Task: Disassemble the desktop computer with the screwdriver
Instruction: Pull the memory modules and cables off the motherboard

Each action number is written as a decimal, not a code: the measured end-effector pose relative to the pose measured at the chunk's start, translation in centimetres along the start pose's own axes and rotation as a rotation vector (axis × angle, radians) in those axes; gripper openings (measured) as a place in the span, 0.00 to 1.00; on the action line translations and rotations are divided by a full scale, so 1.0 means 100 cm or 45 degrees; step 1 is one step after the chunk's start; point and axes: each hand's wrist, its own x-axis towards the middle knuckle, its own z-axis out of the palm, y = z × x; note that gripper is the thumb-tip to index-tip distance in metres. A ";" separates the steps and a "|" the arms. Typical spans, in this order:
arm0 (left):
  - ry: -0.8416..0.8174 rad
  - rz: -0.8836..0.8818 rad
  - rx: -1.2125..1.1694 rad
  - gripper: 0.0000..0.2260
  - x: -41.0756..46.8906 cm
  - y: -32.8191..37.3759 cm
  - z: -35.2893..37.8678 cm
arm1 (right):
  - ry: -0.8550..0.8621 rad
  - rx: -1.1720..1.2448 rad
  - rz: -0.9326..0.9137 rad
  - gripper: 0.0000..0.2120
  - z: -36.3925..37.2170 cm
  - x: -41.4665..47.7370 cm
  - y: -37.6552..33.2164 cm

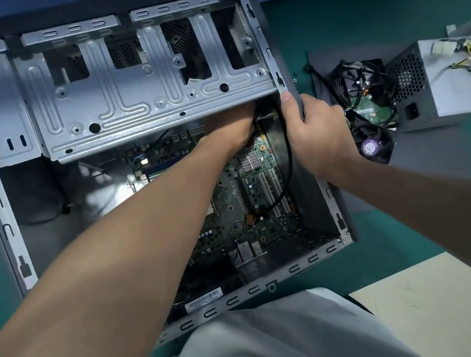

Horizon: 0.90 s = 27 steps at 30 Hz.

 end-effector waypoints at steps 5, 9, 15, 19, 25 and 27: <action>-0.392 -0.081 -0.038 0.18 0.002 -0.007 0.002 | 0.024 -0.001 -0.022 0.22 0.000 0.001 0.000; -0.347 0.072 0.334 0.11 0.002 -0.007 -0.007 | 0.043 -0.011 -0.027 0.22 0.000 0.001 0.000; -0.395 0.132 0.423 0.16 0.011 -0.005 -0.011 | 0.009 0.011 -0.025 0.22 -0.001 0.002 0.000; -0.395 0.089 0.432 0.07 -0.001 -0.003 -0.007 | -0.015 0.026 -0.013 0.22 -0.002 0.001 -0.001; -0.276 0.218 0.436 0.07 -0.005 0.002 -0.008 | -0.012 0.021 -0.030 0.22 -0.003 0.001 -0.001; -0.231 0.172 0.292 0.05 0.003 0.005 -0.015 | -0.006 0.011 -0.037 0.22 -0.003 0.000 -0.001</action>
